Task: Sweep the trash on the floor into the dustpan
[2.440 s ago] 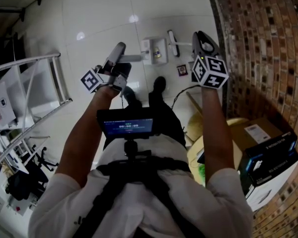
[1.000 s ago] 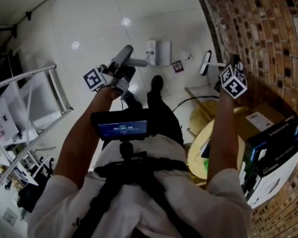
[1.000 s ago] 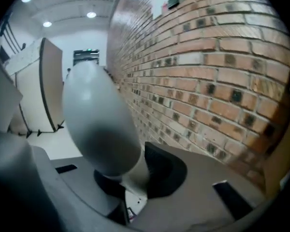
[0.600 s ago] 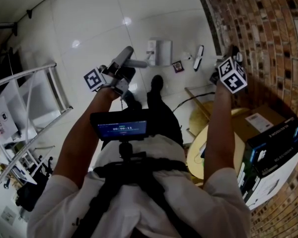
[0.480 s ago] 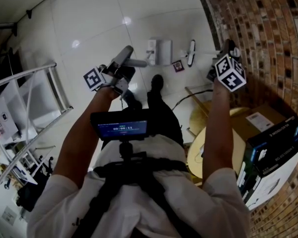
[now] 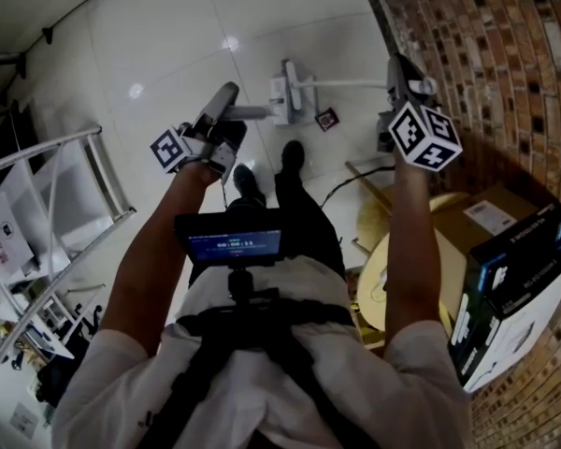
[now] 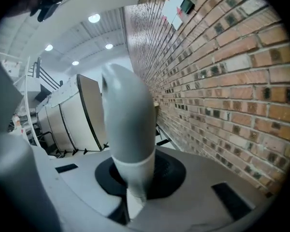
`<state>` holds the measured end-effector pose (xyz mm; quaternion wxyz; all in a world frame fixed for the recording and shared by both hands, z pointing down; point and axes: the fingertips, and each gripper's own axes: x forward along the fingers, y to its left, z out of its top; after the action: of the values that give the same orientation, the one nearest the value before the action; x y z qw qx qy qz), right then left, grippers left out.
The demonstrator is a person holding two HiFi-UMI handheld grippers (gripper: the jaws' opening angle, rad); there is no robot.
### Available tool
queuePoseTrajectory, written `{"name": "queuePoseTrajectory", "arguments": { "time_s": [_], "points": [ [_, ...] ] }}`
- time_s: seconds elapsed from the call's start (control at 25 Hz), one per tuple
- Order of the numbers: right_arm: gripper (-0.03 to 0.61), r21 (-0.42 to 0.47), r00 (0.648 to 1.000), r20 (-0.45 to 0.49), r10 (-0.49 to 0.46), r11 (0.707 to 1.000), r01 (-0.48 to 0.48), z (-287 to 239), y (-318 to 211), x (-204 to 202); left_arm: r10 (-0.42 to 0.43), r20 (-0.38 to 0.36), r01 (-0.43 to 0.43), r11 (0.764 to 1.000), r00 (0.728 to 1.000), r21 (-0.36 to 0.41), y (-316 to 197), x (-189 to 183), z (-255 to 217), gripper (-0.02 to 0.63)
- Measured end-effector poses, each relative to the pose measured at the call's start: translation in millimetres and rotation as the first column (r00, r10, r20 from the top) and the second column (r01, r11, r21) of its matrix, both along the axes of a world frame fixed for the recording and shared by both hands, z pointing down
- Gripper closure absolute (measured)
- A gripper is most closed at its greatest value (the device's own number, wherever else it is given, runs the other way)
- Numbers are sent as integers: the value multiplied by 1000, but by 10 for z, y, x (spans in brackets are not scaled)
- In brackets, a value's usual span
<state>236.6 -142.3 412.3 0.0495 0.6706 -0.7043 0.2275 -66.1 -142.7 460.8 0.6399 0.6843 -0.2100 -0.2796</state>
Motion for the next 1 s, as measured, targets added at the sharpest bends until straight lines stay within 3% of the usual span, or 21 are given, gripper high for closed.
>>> {"name": "queuePoseTrajectory", "arguments": {
  "time_s": [0.2,0.4,0.76,1.0],
  "points": [
    [558,35,993,-45,107,994,-105,-290,186,300,38,-27,-38,999,999,21,-29,-58,-77,613],
    [558,18,977,-99,188,982,-187,-344,497,663,76,-6,-76,995,997,63,10,-70,-120,613],
    [566,-110,912,-309,268,943,-315,24,1038,1418,94,17,-95,992,995,85,27,-293,-252,613],
    [565,-174,881,-384,278,915,-365,282,1269,1623,124,39,-128,986,991,103,131,-493,-306,613]
  ]
}}
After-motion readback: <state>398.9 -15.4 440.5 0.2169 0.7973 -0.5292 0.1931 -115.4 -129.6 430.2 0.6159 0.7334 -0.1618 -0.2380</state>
